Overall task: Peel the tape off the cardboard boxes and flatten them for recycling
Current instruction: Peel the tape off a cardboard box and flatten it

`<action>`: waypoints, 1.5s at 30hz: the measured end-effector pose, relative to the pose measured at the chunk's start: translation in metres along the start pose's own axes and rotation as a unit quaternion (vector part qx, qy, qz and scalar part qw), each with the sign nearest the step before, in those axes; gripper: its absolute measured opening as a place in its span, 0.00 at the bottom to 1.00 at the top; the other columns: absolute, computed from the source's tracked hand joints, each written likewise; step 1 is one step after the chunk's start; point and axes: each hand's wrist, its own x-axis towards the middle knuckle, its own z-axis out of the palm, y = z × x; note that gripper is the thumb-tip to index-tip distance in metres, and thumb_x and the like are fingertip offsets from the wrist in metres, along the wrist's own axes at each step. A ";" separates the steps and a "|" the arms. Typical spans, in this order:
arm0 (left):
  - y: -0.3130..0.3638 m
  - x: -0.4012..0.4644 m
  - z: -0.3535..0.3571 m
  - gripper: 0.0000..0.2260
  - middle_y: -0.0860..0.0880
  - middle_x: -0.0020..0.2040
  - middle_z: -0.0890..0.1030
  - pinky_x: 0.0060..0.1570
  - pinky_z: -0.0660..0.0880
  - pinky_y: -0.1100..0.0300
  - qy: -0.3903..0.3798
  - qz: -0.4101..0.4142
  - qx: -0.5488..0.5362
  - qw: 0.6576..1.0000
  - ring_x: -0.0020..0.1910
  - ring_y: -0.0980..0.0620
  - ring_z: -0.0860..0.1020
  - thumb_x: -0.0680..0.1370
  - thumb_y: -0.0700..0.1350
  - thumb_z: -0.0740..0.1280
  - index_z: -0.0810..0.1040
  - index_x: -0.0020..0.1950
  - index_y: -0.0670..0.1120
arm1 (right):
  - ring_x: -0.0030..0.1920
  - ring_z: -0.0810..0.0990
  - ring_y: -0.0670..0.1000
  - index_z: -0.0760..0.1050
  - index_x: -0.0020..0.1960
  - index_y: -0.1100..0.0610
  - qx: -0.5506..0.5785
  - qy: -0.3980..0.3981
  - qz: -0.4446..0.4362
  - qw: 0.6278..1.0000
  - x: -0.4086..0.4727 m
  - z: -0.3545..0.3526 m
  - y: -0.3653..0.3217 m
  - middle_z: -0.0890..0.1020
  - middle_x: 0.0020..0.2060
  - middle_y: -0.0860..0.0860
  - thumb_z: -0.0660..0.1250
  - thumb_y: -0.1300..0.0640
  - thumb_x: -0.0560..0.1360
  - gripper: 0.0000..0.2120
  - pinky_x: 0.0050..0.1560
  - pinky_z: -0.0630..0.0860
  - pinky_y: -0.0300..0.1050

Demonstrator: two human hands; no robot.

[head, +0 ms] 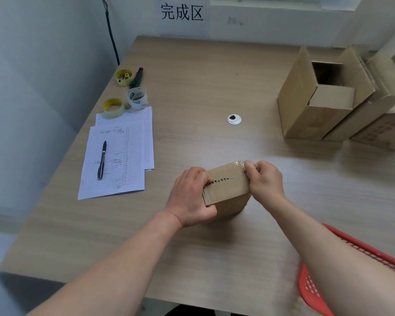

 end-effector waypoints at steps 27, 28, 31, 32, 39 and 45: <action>-0.012 0.013 -0.012 0.28 0.53 0.59 0.73 0.54 0.69 0.56 -0.079 -0.048 -0.006 0.996 0.55 0.50 0.70 0.59 0.52 0.68 0.74 0.59 0.48 | 0.45 0.82 0.51 0.77 0.52 0.62 0.438 0.026 0.397 0.806 0.000 -0.027 0.013 0.81 0.50 0.57 0.71 0.68 0.72 0.10 0.37 0.79 0.52; -0.011 0.013 -0.012 0.29 0.53 0.59 0.73 0.53 0.69 0.56 -0.081 -0.051 -0.007 0.995 0.55 0.50 0.70 0.59 0.52 0.68 0.74 0.59 0.48 | 0.43 0.80 0.50 0.76 0.49 0.61 0.442 0.066 0.394 0.803 -0.003 -0.025 0.013 0.80 0.48 0.56 0.72 0.65 0.73 0.07 0.40 0.80 0.52; -0.010 0.015 -0.013 0.28 0.54 0.59 0.73 0.53 0.69 0.56 -0.083 -0.068 -0.008 0.994 0.56 0.49 0.70 0.59 0.52 0.68 0.73 0.59 0.49 | 0.37 0.73 0.50 0.74 0.42 0.57 0.397 0.149 0.342 0.839 -0.020 -0.022 0.013 0.77 0.39 0.52 0.68 0.49 0.78 0.13 0.41 0.79 0.52; -0.009 0.017 -0.013 0.28 0.54 0.59 0.73 0.54 0.69 0.55 -0.084 -0.075 -0.010 0.994 0.56 0.49 0.70 0.59 0.52 0.67 0.73 0.59 0.49 | 0.35 0.73 0.51 0.74 0.40 0.57 0.339 0.143 0.293 0.883 -0.026 -0.020 0.011 0.76 0.36 0.53 0.66 0.45 0.78 0.16 0.38 0.78 0.50; 0.003 0.035 -0.025 0.27 0.51 0.56 0.76 0.51 0.70 0.59 -0.092 -0.152 -0.110 0.978 0.55 0.51 0.73 0.60 0.53 0.66 0.77 0.58 0.49 | 0.46 0.83 0.52 0.78 0.43 0.51 0.161 -0.011 0.108 0.981 -0.040 -0.002 0.013 0.83 0.41 0.50 0.70 0.46 0.74 0.09 0.52 0.81 0.60; 0.007 0.039 -0.037 0.23 0.56 0.49 0.78 0.46 0.67 0.77 -0.134 -0.205 -0.255 0.935 0.50 0.58 0.75 0.65 0.50 0.61 0.84 0.56 0.43 | 0.45 0.82 0.53 0.75 0.63 0.50 0.210 -0.076 0.050 0.974 -0.044 -0.006 0.019 0.81 0.41 0.52 0.70 0.65 0.74 0.20 0.43 0.78 0.47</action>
